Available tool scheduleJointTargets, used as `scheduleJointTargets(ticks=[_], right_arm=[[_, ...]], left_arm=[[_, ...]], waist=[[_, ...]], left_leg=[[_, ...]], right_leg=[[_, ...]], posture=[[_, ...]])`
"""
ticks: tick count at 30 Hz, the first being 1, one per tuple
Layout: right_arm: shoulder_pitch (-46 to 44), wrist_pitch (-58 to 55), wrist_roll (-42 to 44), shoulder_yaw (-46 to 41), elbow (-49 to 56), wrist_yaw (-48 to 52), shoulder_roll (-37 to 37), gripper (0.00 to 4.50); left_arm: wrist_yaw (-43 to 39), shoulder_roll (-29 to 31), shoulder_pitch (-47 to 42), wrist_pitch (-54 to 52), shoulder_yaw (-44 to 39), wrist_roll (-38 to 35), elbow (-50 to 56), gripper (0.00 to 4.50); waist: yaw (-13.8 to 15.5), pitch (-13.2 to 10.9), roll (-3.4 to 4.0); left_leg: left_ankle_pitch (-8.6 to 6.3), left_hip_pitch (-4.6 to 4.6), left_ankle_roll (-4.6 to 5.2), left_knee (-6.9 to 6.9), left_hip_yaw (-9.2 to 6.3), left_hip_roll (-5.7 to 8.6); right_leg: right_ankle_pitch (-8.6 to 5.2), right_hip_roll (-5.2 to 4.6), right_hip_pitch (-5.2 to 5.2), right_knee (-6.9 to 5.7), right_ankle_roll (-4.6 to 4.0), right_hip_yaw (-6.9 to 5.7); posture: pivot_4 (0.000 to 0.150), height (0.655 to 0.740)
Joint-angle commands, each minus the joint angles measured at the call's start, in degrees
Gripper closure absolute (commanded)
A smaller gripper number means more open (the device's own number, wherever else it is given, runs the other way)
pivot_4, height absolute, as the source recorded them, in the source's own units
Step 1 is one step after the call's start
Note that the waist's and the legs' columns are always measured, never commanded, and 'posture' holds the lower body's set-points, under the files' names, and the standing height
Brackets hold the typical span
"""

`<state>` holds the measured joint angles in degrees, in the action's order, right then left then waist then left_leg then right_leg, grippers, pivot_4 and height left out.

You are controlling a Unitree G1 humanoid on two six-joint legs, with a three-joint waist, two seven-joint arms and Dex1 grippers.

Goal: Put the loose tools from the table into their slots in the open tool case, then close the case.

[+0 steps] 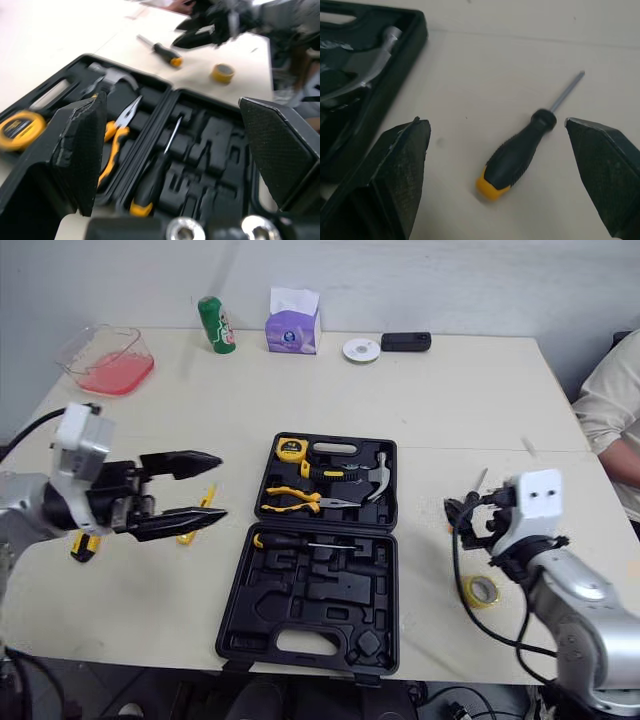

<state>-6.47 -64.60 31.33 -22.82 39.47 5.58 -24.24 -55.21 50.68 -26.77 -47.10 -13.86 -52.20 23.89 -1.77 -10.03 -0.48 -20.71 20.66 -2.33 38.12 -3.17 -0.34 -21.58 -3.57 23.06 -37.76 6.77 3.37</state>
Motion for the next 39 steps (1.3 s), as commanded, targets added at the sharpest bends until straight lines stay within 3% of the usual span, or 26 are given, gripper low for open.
scheduleJointTargets(ticks=[1, 8, 18, 21, 26, 32, 37, 39], right_arm=[[-1.59, -3.29, -4.13, -0.04, 1.85, -8.43, 4.4, 0.0], [-4.06, -1.35, -9.26, 3.98, -1.16, -15.79, 14.57, 0.0], [-3.97, 3.76, -15.02, 5.81, -6.04, -18.31, 19.08, 0.0], [-3.89, 6.0, -16.34, 6.75, -7.03, -17.61, 18.44, 0.89], [-4.91, 9.34, -17.35, 5.84, -9.43, -16.79, 18.29, 3.5], [-5.85, 9.73, -16.46, 4.42, -8.24, -13.41, 15.34, 3.59], [-7.69, 11.19, -14.28, 5.0, -7.66, -5.85, 9.19, 3.59], [-8.95, 11.96, -9.84, 5.71, -7.56, 2.71, 5.07, 3.59]], left_arm=[[-0.43, -2.24, -6.34, -0.34, 4.16, -1.69, 0.51, 0.06], [-1.52, -7.7, -13.77, 2.02, 11.03, 2.19, -3.34, 0.06], [0.34, -12.28, -14.59, 3.69, 12.94, 5.35, -3.86, 0.06], [-0.22, -12.32, -14.7, 4.1, 13.33, 6.14, -4.06, 0.0], [-0.33, -12.45, -15.17, 4.69, 13.58, 6.91, -4.45, 0.0], [0.05, -12.3, -14.78, 4.85, 13.11, 7.5, -4.54, 0.0], [-0.41, -10.51, -12.34, 4.84, 12.62, 8.45, -4.27, 0.0], [-2.67, -7.0, -7.87, 5.31, 12.23, 9.75, -3.4, 0.0]], waist=[[-0.02, 0.0, -0.01], [-0.98, 0.01, -0.01], [-1.69, 0.01, 0.0], [-1.7, 0.01, 0.0], [-1.72, 0.01, 0.0], [-1.72, 0.01, 0.0], [-1.87, 0.01, 0.0], [-2.17, 0.01, 0.0]], left_leg=[[0.03, 0.03, 0.04, 0.04, 0.03, 0.08], [0.14, 0.17, 0.11, 0.16, 0.09, 0.36], [0.3, 0.2, 0.08, 0.17, 0.07, 0.44], [0.3, 0.2, 0.09, 0.19, 0.07, 0.46], [0.3, 0.2, 0.08, 0.21, 0.07, 0.46], [0.3, 0.21, 0.09, 0.26, 0.07, 0.48], [0.3, 0.2, 0.09, 0.27, 0.09, 0.48], [0.3, 0.2, 0.09, 0.27, 0.07, 0.44]], right_leg=[[0.0, -0.01, 0.08, -0.11, 0.0, -0.04], [0.04, 0.04, 0.46, -0.33, 0.07, 0.0], [0.04, 0.0, 0.63, -0.75, 0.08, 0.06], [0.04, 0.0, 0.63, -0.78, 0.08, 0.06], [0.04, 0.01, 0.63, -0.81, 0.08, 0.06], [0.04, 0.01, 0.62, -0.84, 0.08, 0.06], [0.04, 0.03, 0.63, -0.85, 0.08, 0.08], [0.04, 0.03, 0.63, -0.85, 0.08, 0.09]], posture=[[0.15, 0.74], [0.15, 0.74], [0.15, 0.74], [0.15, 0.74], [0.15, 0.74], [0.15, 0.74], [0.15, 0.74], [0.15, 0.74]])
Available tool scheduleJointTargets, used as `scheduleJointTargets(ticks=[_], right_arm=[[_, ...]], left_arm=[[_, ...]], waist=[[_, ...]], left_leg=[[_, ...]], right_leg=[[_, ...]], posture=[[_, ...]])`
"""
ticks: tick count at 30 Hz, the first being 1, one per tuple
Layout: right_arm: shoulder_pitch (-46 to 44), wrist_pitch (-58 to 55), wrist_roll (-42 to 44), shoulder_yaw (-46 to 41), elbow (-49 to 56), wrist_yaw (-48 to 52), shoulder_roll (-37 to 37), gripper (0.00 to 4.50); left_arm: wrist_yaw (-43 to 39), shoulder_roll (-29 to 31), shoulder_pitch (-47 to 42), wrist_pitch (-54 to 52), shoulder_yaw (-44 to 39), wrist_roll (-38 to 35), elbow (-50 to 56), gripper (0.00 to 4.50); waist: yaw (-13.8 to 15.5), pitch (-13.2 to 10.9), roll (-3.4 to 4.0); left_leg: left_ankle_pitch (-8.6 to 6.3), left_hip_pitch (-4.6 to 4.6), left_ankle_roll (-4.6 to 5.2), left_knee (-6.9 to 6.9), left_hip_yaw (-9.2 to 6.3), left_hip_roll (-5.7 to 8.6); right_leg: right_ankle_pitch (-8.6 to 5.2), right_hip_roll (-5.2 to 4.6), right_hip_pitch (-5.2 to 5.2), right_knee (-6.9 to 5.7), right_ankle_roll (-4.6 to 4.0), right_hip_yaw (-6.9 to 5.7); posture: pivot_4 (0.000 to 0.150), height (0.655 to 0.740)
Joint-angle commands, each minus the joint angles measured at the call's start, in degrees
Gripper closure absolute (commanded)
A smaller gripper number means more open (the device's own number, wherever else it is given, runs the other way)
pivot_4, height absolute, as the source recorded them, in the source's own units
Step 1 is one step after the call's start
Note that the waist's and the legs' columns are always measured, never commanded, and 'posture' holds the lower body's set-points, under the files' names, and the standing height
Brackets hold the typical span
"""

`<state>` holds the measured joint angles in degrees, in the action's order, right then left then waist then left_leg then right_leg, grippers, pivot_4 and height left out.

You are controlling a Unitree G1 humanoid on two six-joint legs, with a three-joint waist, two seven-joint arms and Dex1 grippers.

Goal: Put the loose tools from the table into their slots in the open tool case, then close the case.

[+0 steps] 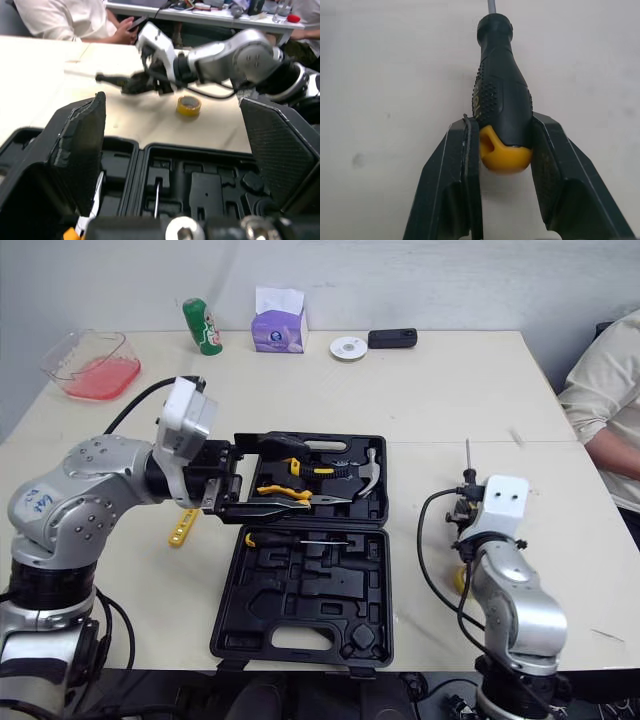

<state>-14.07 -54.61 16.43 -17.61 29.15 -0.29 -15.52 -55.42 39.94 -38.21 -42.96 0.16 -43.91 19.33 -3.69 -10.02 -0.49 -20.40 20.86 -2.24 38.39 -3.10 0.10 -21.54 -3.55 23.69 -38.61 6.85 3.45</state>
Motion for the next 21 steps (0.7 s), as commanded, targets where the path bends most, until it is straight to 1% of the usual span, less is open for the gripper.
scheduleJointTargets(ticks=[1, 3, 5, 7, 10, 12, 14, 16, 21], right_arm=[[-2.22, 1.31, 8.9, 0.86, 3.22, 14.6, -6.46, 3.59], [-3.15, -0.07, 14.81, 1.93, 3.87, 23.67, -11.38, 3.59], [-2.98, -0.15, 18.15, 3.94, 4.33, 30.75, -16.29, 3.59], [-2.5, 1.24, 19.7, 7.05, 4.92, 38.18, -21.85, 3.59], [-2.38, 4.46, 20.62, 11.59, 5.4, 48.91, -29.41, 3.59], [-2.39, 6.02, 20.72, 12.99, 4.91, 51.89, -31.84, 3.59], [-3.59, 9.2, 17.87, 17.15, 3.78, 57.98, -36.68, 3.59], [-4.68, 12.15, 15.24, 20.39, 2.48, 61.59, -39.8, 3.59], [-5.99, 15.64, 11.99, 24.72, 0.76, 64.39, -41.34, 3.59]], left_arm=[[-4.9, 6.9, 7.33, 2.36, -1.81, 3.09, 1.64, 0.0], [-9.34, 12.2, 13.35, 5.23, -1.6, 5.79, 1.95, 0.0], [-12.84, 15.78, 17.43, 8.18, -1.53, 7.65, 1.76, 0.0], [-15.57, 18.25, 19.42, 9.81, -1.86, 8.51, 1.43, 0.0], [-19.13, 21.27, 19.96, 12.42, -0.8, 10.81, 0.89, 0.0], [-20.07, 21.89, 20.06, 13.46, -0.49, 11.6, 0.45, 0.0], [-19.97, 21.26, 19.45, 14.41, -0.4, 12.25, -0.25, 0.0], [-19.78, 20.43, 18.91, 15.01, -0.52, 12.56, -0.67, 0.0], [-19.5, 18.17, 16.97, 15.55, 0.05, 13.28, -1.74, 0.0]], waist=[[-0.62, 0.0, 0.01], [-1.45, -0.01, 0.03], [-1.28, -0.02, 0.02], [-0.76, -0.05, -0.03], [0.5, -0.06, -0.03], [1.0, -0.05, -0.04], [1.33, -0.05, -0.04], [1.71, -0.05, -0.04], [1.91, -0.07, -0.07]], left_leg=[[0.0, -0.01, 0.0, -0.02, 0.0, 0.0], [0.0, -0.11, 0.0, -0.15, 0.0, 0.01], [0.0, -0.17, 0.01, -0.23, -0.07, 0.0], [0.0, -0.15, 0.01, -0.17, -0.29, -0.01], [-0.01, -0.14, 0.02, -0.11, -0.42, 0.06], [-0.04, -0.12, 0.07, -0.11, -0.46, 0.11], [-0.08, -0.03, 0.14, -0.09, -0.46, 0.14], [-0.11, 0.24, 0.19, 0.07, -0.5, 0.14], [-0.16, 0.37, 0.26, 0.42, -0.53, 0.14]], right_leg=[[0.0, 0.0, 0.0, 0.0, 0.0, 0.04], [0.0, -0.01, 0.0, 0.02, 0.0, 0.15], [0.0, -0.02, -0.01, 0.07, 0.0, 0.22], [-0.01, -0.08, -0.07, 0.22, -0.02, 0.06], [0.0, -0.16, -0.22, 0.57, -0.01, -0.01], [0.02, -0.22, -0.28, 0.68, 0.03, -0.05], [0.03, -0.27, -0.26, 0.72, 0.06, -0.07], [0.05, -0.28, -0.09, 0.69, 0.09, -0.15], [0.05, -0.28, -0.06, 0.7, 0.09, -0.18]], posture=[[0.15, 0.74], [0.15, 0.74], [0.15, 0.74], [0.15, 0.74], [0.15, 0.74], [0.15, 0.74], [0.15, 0.74], [0.15, 0.74], [0.15, 0.74]])
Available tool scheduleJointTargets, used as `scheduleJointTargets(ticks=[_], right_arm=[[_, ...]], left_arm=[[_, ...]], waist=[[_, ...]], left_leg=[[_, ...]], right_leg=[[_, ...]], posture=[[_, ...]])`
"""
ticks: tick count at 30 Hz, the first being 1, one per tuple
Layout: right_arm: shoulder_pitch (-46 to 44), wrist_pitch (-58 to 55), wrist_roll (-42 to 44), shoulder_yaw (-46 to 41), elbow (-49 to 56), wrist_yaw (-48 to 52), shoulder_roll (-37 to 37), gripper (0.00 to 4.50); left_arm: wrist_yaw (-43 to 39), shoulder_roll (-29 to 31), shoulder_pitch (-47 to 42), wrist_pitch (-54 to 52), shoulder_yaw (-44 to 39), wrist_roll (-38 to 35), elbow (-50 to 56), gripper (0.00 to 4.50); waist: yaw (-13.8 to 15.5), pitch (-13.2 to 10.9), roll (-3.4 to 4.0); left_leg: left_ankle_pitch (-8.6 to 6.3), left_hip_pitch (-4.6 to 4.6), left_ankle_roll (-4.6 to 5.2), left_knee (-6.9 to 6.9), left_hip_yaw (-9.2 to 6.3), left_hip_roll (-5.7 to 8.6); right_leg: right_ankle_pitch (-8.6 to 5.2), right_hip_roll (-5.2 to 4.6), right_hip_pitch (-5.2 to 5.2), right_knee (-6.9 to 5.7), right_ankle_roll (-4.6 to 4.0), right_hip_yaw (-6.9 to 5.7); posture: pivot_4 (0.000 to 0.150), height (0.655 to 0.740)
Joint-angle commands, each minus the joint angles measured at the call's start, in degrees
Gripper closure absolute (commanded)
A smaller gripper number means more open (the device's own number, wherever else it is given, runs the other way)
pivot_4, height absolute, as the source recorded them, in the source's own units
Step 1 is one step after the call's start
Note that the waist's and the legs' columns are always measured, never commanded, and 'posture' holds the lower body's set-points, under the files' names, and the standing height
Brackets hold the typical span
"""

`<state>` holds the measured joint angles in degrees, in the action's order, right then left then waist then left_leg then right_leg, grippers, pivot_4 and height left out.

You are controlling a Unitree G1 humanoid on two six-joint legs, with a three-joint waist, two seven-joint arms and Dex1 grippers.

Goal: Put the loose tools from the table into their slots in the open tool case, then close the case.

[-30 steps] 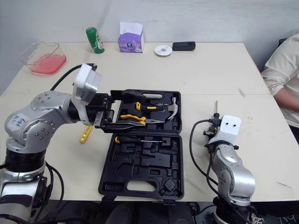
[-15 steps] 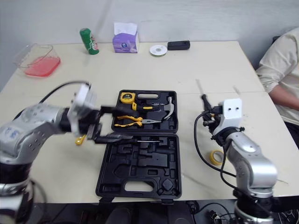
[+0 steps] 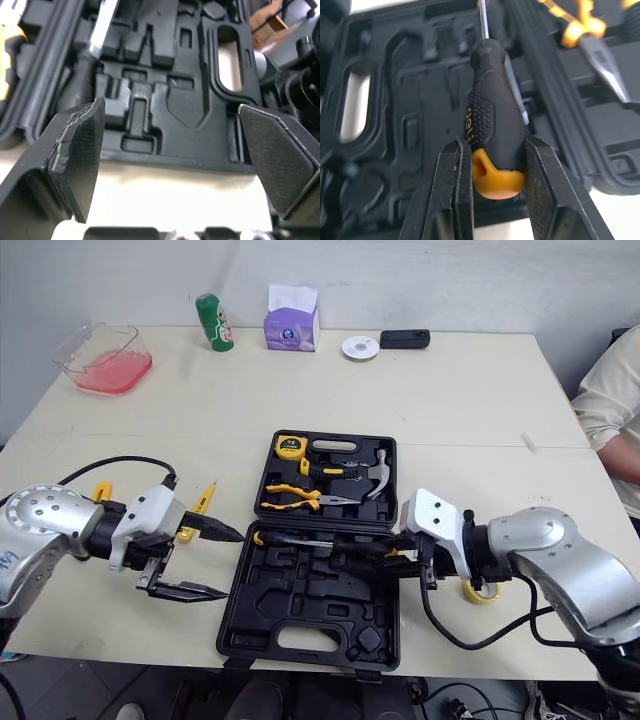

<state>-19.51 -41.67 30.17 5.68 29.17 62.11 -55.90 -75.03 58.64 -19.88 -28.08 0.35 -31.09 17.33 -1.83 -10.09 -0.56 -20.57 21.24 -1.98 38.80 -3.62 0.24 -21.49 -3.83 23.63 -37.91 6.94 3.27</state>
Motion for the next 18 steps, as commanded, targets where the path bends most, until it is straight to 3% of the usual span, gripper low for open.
scheduleJointTargets(ticks=[1, 18], right_arm=[[-0.54, 3.44, -2.34, 2.07, 0.75, 2.48, -1.06, 3.59], [-2.38, 2.46, -6.86, 5.97, -1.47, -0.56, 2.12, 3.59]], left_arm=[[0.12, -0.77, -1.64, 0.65, 0.08, 0.6, 0.23, 0.0], [0.18, -1.98, -2.55, -0.56, 1.11, 0.84, 2.51, 0.0]], waist=[[0.11, 0.0, 0.0], [0.11, 0.0, 0.0]], left_leg=[[0.0, 0.0, 0.0, 0.03, 0.0, 0.0], [-0.02, 0.01, -0.03, 0.14, -0.05, 0.0]], right_leg=[[0.0, -0.01, 0.0, -0.02, 0.0, 0.0], [0.01, 0.01, 0.01, -0.08, 0.01, 0.01]], posture=[[0.15, 0.74], [0.15, 0.74]])
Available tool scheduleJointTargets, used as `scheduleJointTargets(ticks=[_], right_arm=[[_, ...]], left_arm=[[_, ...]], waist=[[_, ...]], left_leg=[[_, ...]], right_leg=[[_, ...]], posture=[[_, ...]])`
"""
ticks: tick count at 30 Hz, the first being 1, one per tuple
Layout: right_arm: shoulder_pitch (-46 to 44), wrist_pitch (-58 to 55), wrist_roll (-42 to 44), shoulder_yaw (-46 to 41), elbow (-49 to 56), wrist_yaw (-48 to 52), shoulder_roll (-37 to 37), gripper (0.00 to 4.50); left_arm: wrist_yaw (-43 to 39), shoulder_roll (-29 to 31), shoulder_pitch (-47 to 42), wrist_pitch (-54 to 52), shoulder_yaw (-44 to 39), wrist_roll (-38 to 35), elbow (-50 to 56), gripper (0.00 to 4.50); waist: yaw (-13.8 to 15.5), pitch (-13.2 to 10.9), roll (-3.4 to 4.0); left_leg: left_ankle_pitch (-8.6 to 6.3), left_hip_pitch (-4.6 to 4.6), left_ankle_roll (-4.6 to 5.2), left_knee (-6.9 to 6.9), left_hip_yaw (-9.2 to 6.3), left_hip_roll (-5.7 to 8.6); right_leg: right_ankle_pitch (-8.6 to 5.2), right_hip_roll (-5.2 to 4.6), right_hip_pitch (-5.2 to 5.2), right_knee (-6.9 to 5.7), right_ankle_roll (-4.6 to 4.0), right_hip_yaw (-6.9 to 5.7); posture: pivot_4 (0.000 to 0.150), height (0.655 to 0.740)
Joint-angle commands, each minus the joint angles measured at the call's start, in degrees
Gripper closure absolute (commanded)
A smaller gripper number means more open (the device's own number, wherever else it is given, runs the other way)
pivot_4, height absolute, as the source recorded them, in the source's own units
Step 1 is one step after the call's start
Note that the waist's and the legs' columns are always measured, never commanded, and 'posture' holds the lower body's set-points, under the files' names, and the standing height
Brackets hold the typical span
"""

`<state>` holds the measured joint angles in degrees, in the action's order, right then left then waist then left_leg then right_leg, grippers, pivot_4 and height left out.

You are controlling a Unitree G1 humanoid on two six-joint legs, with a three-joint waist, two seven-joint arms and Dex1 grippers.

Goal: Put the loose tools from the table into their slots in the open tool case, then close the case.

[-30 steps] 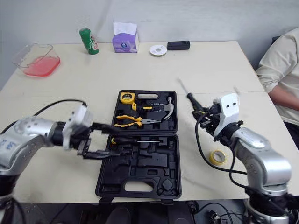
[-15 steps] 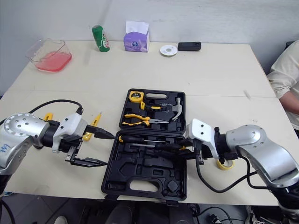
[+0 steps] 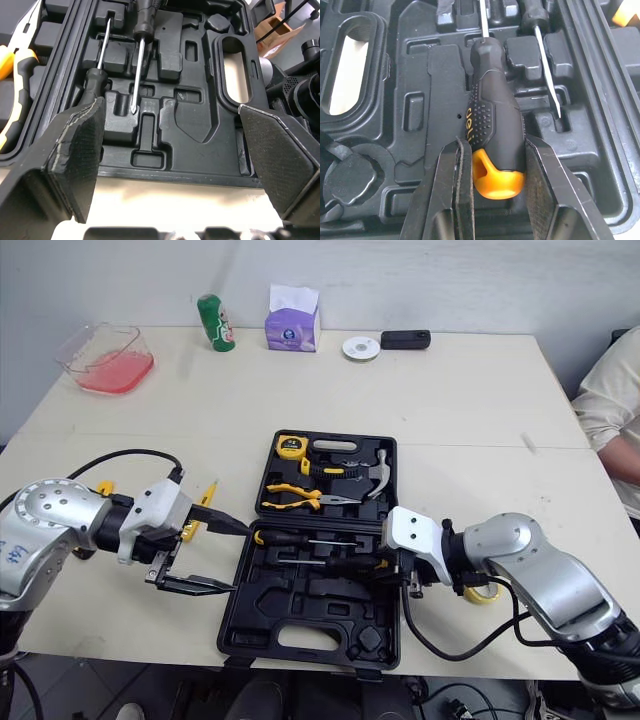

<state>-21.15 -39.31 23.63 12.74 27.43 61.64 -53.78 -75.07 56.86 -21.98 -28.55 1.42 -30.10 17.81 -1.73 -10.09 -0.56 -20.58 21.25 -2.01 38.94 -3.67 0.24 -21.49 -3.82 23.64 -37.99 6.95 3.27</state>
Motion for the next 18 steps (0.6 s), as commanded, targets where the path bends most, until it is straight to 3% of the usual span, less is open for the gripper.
scheduleJointTargets(ticks=[1, 18], right_arm=[[-0.92, -0.01, -0.37, -1.06, 0.12, -0.17, 0.06, 3.59], [-1.85, 0.46, -2.2, 1.19, 0.18, 1.18, 1.33, 3.59]], left_arm=[[0.32, -0.32, -0.51, -0.21, 0.08, -0.19, 2.19, 0.0], [1.3, -1.16, -0.63, 0.05, 0.76, 0.31, 3.03, 0.0]], waist=[[0.0, 0.0, 0.0], [-0.02, 0.0, 0.0]], left_leg=[[0.0, 0.0, 0.0, 0.01, 0.0, 0.0], [0.0, 0.0, 0.0, 0.06, 0.0, 0.0]], right_leg=[[0.0, 0.0, 0.0, 0.0, 0.0, 0.0], [0.0, 0.01, 0.0, -0.06, 0.0, 0.0]], posture=[[0.15, 0.74], [0.15, 0.74]])
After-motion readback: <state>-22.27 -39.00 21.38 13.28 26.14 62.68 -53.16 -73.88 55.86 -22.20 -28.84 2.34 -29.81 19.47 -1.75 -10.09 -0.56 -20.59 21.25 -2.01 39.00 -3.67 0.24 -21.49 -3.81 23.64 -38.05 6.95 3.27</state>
